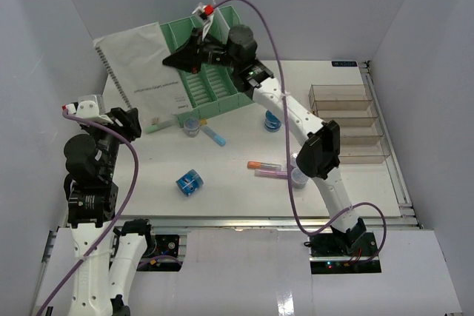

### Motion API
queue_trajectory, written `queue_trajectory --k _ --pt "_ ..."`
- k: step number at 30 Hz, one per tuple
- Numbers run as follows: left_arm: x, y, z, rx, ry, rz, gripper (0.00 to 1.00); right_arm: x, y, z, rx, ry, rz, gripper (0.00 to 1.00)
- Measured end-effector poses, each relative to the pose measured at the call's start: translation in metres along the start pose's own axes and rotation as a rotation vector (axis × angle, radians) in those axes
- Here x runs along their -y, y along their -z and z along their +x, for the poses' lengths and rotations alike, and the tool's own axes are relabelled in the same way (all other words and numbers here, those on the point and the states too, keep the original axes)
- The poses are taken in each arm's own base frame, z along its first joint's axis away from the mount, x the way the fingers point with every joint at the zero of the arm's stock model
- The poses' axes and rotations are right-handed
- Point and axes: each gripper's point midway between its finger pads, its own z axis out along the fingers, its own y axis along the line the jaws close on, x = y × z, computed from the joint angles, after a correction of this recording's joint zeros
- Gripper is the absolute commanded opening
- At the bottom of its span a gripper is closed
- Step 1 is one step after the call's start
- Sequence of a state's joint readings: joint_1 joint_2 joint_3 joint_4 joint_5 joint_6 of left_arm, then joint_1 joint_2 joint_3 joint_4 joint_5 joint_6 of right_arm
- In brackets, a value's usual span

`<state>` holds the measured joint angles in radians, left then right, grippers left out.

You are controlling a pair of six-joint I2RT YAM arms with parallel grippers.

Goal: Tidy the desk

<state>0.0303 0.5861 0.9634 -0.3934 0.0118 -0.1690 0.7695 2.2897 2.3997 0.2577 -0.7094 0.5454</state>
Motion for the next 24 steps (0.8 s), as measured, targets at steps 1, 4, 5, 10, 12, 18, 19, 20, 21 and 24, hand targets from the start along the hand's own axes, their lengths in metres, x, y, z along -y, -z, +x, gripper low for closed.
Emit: queue_trajectory --k 1,4,5,10,12,18,19,20,21,24 --pt "0.001 0.0 0.001 -0.001 0.002 0.003 0.68 0.006 0.011 -0.018 0.022 0.043 0.024 0.08" --pt "0.001 -0.001 0.008 -0.018 0.008 0.011 0.68 0.033 0.05 -0.064 0.075 0.152 0.124 0.08" --pt "0.001 -0.002 0.013 -0.029 0.009 0.012 0.68 0.046 0.064 -0.076 0.089 0.187 0.165 0.08" --pt "0.0 -0.004 0.035 -0.08 0.011 0.017 0.69 0.108 0.128 -0.114 0.131 0.313 0.396 0.08" --pt "-0.001 -0.006 0.044 -0.098 0.011 0.02 0.68 0.132 0.149 -0.115 0.125 0.337 0.484 0.08" --pt "-0.001 -0.007 0.06 -0.132 0.014 0.027 0.69 0.177 0.168 -0.073 0.041 0.323 0.641 0.08" --pt "-0.001 -0.007 0.062 -0.134 0.014 0.028 0.69 0.181 0.167 -0.066 0.027 0.324 0.662 0.08" --pt "-0.001 -0.008 0.063 -0.137 0.014 0.029 0.69 0.183 0.165 -0.061 0.019 0.327 0.677 0.08" --pt "-0.001 -0.008 0.065 -0.139 0.014 0.029 0.69 0.184 0.162 -0.056 0.01 0.33 0.692 0.08" --pt "-0.002 -0.008 0.071 -0.148 0.015 0.029 0.69 0.186 0.151 -0.045 -0.002 0.367 0.75 0.08"
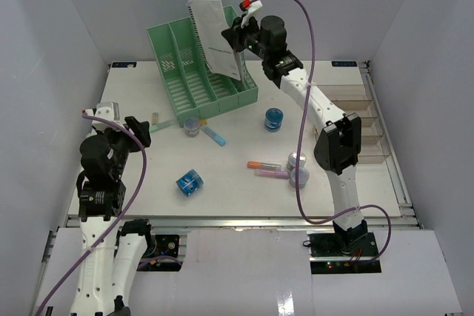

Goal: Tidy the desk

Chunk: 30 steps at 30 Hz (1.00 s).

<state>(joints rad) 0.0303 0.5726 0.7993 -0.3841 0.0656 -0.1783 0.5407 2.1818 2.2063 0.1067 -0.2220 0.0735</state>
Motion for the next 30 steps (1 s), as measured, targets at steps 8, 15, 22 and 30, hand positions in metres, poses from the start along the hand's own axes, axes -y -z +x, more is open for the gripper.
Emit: queue_trajectory --k 8,15,22,30 --pt "-0.001 0.0 0.009 -0.015 -0.004 0.001 0.69 -0.024 -0.015 0.036 -0.006 0.13 0.197 0.08" --pt "-0.001 0.0 0.011 -0.012 -0.009 0.004 0.69 -0.02 -0.015 0.049 -0.002 0.193 0.333 0.08" --pt "0.0 -0.001 0.012 -0.012 -0.009 0.014 0.69 -0.005 -0.01 0.039 0.022 0.219 0.397 0.08" --pt "0.003 -0.001 0.011 -0.01 -0.009 0.028 0.69 -0.001 -0.002 0.017 0.05 0.231 0.41 0.08"
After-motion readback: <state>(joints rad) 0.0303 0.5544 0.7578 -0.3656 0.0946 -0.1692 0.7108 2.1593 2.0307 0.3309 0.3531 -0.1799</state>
